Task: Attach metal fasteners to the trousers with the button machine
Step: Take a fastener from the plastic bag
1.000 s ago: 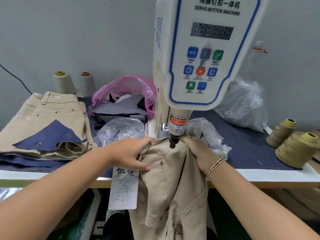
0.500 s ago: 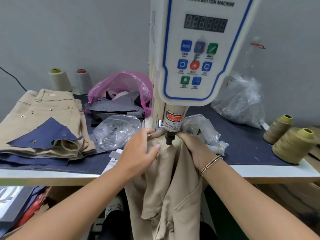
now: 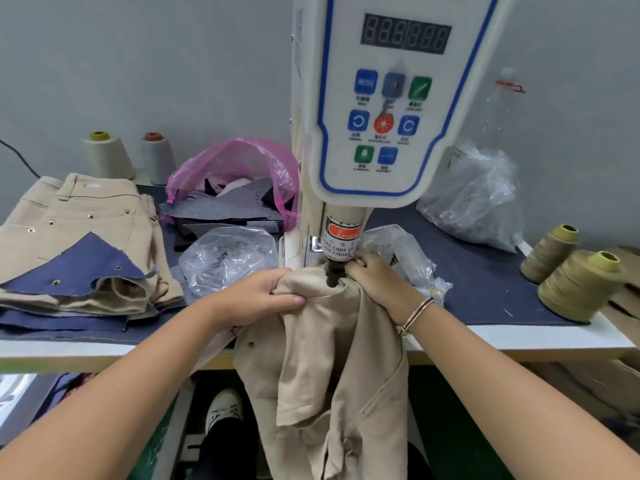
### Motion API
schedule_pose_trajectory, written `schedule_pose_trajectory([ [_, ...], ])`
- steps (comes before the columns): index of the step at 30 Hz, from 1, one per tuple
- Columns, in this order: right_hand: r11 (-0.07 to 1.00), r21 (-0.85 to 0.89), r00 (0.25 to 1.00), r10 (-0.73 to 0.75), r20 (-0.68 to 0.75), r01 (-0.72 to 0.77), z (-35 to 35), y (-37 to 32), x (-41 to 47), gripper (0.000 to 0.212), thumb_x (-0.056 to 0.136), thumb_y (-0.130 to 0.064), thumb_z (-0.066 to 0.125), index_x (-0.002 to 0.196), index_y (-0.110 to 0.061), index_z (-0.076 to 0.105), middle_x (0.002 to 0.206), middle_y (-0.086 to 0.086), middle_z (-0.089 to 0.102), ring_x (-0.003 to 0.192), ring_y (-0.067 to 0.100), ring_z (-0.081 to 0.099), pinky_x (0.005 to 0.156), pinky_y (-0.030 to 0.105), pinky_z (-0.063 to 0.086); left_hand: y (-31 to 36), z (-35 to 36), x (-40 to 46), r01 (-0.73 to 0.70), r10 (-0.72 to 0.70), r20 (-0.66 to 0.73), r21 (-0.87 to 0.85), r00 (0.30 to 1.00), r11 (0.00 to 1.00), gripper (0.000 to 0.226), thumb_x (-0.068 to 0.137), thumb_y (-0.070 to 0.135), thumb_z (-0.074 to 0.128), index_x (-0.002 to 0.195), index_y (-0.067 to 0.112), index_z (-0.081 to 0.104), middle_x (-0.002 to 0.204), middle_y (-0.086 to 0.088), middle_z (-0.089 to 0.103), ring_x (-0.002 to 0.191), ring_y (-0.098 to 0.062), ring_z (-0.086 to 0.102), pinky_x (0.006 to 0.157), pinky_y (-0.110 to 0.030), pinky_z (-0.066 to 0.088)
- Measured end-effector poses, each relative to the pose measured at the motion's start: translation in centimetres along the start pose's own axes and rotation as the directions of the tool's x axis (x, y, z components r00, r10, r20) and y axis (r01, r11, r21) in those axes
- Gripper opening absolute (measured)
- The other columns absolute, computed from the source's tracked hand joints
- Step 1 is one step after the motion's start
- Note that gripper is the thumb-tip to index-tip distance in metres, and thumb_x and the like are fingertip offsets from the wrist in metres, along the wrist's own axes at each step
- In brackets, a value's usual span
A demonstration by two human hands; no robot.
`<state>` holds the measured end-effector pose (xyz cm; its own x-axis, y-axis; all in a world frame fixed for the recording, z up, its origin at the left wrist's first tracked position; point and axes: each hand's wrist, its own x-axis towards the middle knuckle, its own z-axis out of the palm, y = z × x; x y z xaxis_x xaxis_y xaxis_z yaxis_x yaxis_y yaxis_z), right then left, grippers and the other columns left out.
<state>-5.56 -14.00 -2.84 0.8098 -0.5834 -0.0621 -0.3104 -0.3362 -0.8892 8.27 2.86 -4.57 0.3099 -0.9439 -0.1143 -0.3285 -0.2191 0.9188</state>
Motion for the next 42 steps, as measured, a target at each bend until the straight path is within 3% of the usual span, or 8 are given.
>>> schedule_pose_trajectory([
  [6,0.928,0.343,0.936,0.014,0.351,-0.142,-1.6,2.4,0.2,0.055,0.073,-0.016,0.075,0.125,-0.017,0.056,0.119,0.002,0.065,0.108,0.014,0.062,0.094,0.027,0.048,-0.1,-0.8,0.1,0.145,-0.101,0.167,-0.276,0.981,0.95,0.049,0.077,0.02,0.065,0.121,0.001,0.055,0.117,-0.018,0.066,0.102,-0.024,0.064,0.087,-0.033,0.051],
  [12,0.957,0.289,0.991,-0.03,0.129,-0.008,-0.1,3.0,0.0,0.038,0.07,-0.034,0.07,0.107,-0.026,0.067,0.104,-0.007,0.072,0.1,0.007,0.065,0.086,0.015,0.047,0.0,-0.8,0.3,0.223,-0.17,0.196,-0.293,0.966,0.93,0.055,0.072,0.02,0.069,0.123,0.003,0.057,0.117,-0.024,0.063,0.102,-0.03,0.062,0.095,-0.044,0.045],
  [16,0.872,0.48,0.979,-0.007,0.203,-0.093,0.0,3.9,-0.4,0.015,0.082,-0.022,0.066,0.095,-0.028,0.073,0.099,-0.008,0.073,0.093,0.004,0.067,0.072,0.012,0.05,0.0,-0.6,0.3,0.225,-0.166,0.221,-0.274,0.961,0.935,0.061,0.065,0.038,0.076,0.115,0.007,0.063,0.111,-0.016,0.068,0.101,-0.029,0.065,0.094,-0.043,0.046],
  [19,0.758,0.641,0.95,-0.098,0.297,-0.122,-0.4,4.2,-0.9,0.029,0.08,-0.007,0.061,0.105,-0.02,0.064,0.102,-0.009,0.073,0.096,0.004,0.067,0.074,0.015,0.052,-0.3,-0.6,0.2,0.213,-0.155,0.21,-0.295,0.965,0.931,0.059,0.067,0.036,0.076,0.119,0.011,0.062,0.118,-0.017,0.066,0.108,-0.032,0.064,0.097,-0.043,0.047],
  [23,0.835,0.55,0.979,-0.107,0.174,-0.007,0.3,3.9,-0.6,0.039,0.084,0.009,0.057,0.108,-0.021,0.059,0.102,-0.008,0.071,0.096,0.001,0.066,0.076,0.01,0.048,-0.5,-0.6,0.5,0.179,-0.121,0.169,-0.381,0.978,0.907,0.056,0.067,0.033,0.077,0.113,0.005,0.063,0.108,-0.015,0.069,0.093,-0.024,0.067,0.079,-0.03,0.055],
  [28,0.784,0.621,0.995,-0.063,0.082,-0.001,0.4,4.6,-0.1,0.033,0.088,0.006,0.051,0.11,-0.018,0.059,0.1,0.0,0.068,0.088,0.007,0.067,0.078,0.015,0.051,-0.6,-0.3,1.1,0.172,-0.101,0.174,-0.469,0.98,0.866,0.027,0.075,0.023,0.069,0.099,0.011,0.071,0.093,-0.01,0.071,0.081,-0.019,0.068,0.07,-0.026,0.055],
  [32,0.73,0.681,0.986,-0.069,0.151,-0.053,0.5,4.9,0.2,0.035,0.088,-0.003,0.05,0.122,-0.01,0.052,0.107,0.005,0.065,0.094,0.013,0.064,0.087,0.02,0.051,-0.7,-0.5,1.2,0.157,-0.076,0.174,-0.519,0.982,0.84,0.052,0.069,0.025,0.074,0.114,0.001,0.062,0.098,-0.012,0.069,0.085,-0.021,0.067,0.076,-0.028,0.055],
  [42,0.711,0.698,0.989,-0.026,0.148,-0.086,0.6,5.3,0.3,0.035,0.083,-0.003,0.056,0.117,-0.013,0.056,0.105,0.004,0.067,0.091,0.012,0.067,0.082,0.02,0.052,-0.9,0.0,0.8,0.138,-0.071,0.155,-0.474,0.985,0.87,0.039,0.075,0.02,0.067,0.113,0.01,0.062,0.101,-0.006,0.071,0.091,-0.017,0.068,0.073,-0.024,0.054],
])
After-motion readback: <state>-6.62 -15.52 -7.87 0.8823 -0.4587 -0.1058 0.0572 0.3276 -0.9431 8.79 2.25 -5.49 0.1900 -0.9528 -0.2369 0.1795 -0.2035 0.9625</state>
